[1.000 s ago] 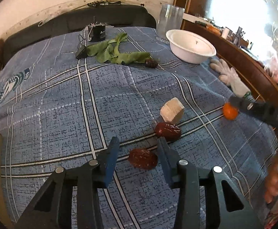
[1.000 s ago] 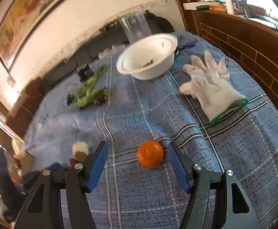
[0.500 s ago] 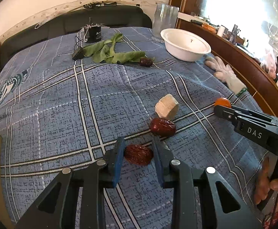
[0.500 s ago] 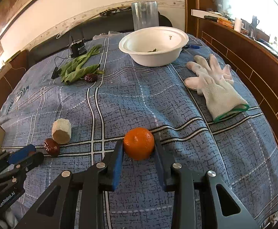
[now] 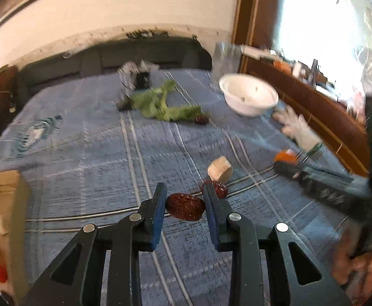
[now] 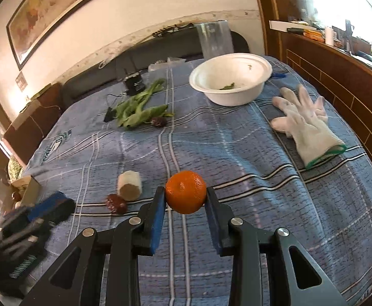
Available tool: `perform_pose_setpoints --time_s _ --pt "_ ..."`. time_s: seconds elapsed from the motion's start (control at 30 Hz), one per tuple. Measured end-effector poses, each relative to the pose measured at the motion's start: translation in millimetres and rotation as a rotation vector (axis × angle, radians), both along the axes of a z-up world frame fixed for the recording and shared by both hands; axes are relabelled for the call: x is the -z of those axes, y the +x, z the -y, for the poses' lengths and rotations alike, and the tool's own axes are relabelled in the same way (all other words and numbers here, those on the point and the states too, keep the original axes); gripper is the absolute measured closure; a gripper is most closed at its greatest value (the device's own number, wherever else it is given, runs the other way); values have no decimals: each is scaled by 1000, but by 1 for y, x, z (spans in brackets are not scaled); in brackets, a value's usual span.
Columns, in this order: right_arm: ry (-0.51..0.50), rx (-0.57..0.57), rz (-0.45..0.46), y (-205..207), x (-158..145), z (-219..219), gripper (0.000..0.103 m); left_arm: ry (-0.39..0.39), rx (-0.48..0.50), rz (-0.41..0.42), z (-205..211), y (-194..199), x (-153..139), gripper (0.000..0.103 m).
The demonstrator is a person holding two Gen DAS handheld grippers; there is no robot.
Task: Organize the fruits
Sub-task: 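Carry the date and tangerine over the tray and open both tools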
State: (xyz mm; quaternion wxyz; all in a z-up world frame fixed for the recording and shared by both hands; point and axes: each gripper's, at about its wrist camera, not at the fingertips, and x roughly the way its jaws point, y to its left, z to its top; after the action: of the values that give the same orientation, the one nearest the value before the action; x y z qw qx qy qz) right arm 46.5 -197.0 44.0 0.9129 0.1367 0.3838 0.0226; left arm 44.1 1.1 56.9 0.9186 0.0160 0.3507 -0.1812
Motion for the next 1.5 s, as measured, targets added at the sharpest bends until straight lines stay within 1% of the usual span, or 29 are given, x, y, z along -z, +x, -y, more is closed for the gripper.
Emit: perform_pose_setpoints --time_s 0.1,0.2,0.3,0.43,0.5,0.63,0.73,0.87,1.03,1.13,1.23,1.27,1.33,1.47,1.5 --pt "-12 -27 15 -3 -2 -11 70 -39 -71 29 -32 -28 -22 75" --pt "-28 -60 14 -10 -6 -31 70 -46 -154 10 -72 -50 -30 75" --pt "-52 -134 47 -23 -20 -66 70 -57 -284 -21 -133 -74 -33 74" --pt "-31 -278 73 -42 -39 -128 69 -85 -458 -62 -206 -98 -27 74" --pt "-32 -370 79 -50 -46 -168 69 -94 -537 -78 -238 -109 -23 74" --pt "-44 -528 74 -64 -50 -238 69 -77 -638 -94 -277 -124 -14 74" --pt "-42 -629 56 -72 -45 -285 69 -72 -662 -115 -292 -128 -5 74" --pt "-85 -739 43 -86 -34 -337 68 -65 -693 -147 -309 -128 8 74" --pt "-137 -813 -2 -93 -12 -374 68 -95 -707 -176 -328 -134 20 74" --pt "-157 -831 -28 -93 0 -385 68 -111 -705 -172 -333 -137 21 74" --pt "-177 -841 -35 -93 6 -393 67 -119 -709 -159 -337 -143 17 74" --pt "-186 -843 -30 -94 6 -396 67 -122 -711 -155 -339 -144 15 72" --pt "-200 -848 -19 -96 5 -399 67 -129 -717 -144 -340 -148 11 60" --pt "-181 -852 -9 -101 -2 -395 66 -120 -721 -102 -337 -156 -4 54" --pt "-174 -849 -4 -104 -6 -392 65 -117 -721 -90 -336 -157 -8 47"
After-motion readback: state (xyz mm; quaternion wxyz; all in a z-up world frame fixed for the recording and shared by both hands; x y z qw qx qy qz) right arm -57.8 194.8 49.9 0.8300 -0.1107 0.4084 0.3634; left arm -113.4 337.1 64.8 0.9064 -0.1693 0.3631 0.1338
